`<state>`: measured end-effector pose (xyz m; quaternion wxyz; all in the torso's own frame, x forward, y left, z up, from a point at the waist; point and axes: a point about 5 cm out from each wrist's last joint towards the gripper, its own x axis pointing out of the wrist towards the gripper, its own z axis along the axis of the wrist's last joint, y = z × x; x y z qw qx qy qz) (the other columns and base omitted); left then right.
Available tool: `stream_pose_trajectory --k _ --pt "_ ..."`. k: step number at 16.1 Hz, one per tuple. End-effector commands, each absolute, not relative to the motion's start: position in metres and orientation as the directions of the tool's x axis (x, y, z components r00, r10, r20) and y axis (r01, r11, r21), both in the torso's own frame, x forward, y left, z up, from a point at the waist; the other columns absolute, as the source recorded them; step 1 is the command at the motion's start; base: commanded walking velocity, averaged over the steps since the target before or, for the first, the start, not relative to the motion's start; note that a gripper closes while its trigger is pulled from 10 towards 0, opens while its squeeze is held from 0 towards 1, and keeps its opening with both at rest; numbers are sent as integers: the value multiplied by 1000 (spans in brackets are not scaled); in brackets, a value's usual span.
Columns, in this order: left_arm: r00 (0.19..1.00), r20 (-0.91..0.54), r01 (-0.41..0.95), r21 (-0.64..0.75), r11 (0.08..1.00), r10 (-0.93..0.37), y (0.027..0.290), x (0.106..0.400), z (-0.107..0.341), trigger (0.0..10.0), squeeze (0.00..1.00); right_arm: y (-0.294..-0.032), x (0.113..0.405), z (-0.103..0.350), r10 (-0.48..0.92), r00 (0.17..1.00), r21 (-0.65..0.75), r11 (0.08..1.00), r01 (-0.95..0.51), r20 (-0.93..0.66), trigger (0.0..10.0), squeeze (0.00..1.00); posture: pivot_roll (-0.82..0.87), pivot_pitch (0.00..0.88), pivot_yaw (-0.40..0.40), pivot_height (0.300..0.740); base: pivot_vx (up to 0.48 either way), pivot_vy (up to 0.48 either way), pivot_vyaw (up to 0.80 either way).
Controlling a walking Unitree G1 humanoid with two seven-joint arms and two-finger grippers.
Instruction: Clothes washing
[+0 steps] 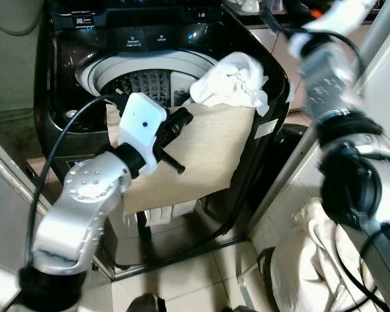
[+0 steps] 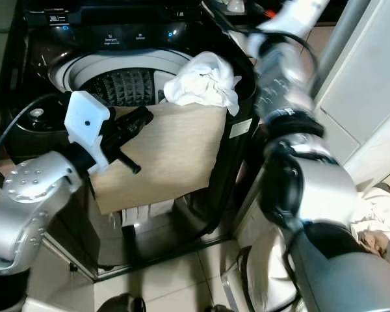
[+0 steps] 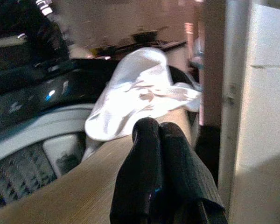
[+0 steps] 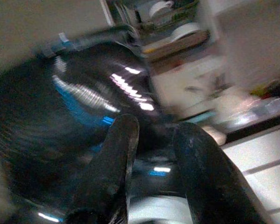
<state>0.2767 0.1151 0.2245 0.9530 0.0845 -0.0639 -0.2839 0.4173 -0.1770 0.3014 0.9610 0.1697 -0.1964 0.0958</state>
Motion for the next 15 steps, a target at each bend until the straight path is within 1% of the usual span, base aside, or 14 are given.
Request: stream_pose_trajectory --k 1,2,3,4,5,6,7,9,10,12,13,14,15 --pt "857 65 493 181 851 -511 116 281 223 10000 0 -180 415 300 118 906 216 951 -222 407 10000 0 42 0 -15 740 0 0 0" --pt "883 46 460 112 881 -467 116 287 218 10000 0 -186 410 292 123 911 173 963 -205 393 10000 0 20 0 0 740 0 0 0" --pt "898 29 436 75 897 -439 113 292 214 10000 0 -191 394 273 151 919 152 964 -218 363 10000 0 0 0 12 740 0 0 0" --pt "901 13 432 88 898 -435 108 294 209 10000 0 -191 369 250 202 932 86 968 -237 302 10000 0 -22 0 26 740 0 0 0" --pt "901 8 431 95 898 -433 106 295 208 10000 0 -190 359 241 220 937 56 968 -244 272 10000 0 -31 0 32 740 0 0 0" --pt "905 9 422 108 900 -425 103 296 207 10000 0 -190 340 227 231 942 42 968 -248 244 10000 0 -44 0 41 740 0 0 0" --pt "888 42 451 115 885 -458 99 298 209 10000 0 -193 323 218 190 956 83 974 -213 223 10000 0 -60 0 51 740 0 0 0" --pt "890 48 445 129 886 -453 100 303 211 10000 0 -196 316 213 143 972 90 983 -162 189 10000 0 -83 0 68 740 0 0 0" --pt "901 38 420 178 890 -433 104 307 212 10000 0 -195 314 213 116 983 95 987 -130 141 10000 0 -82 0 66 740 0 0 0" --pt "909 40 394 245 886 -415 112 312 216 10000 0 -187 319 215 146 987 100 983 -152 68 10000 0 -68 0 54 740 0 0 0" --pt "913 50 382 248 890 -406 115 312 218 10000 0 -183 322 213 172 984 104 979 -175 37 10000 0 -57 0 43 740 0 0 0" --pt "918 74 361 254 897 -390 120 313 223 10000 0 -175 331 212 216 976 73 974 -215 -1 10000 0 -43 0 31 740 0 0 0" --pt "924 89 341 248 907 -372 124 312 226 10000 0 -169 340 213 224 975 49 974 -223 -14 10000 0 -27 0 20 740 0 0 0"
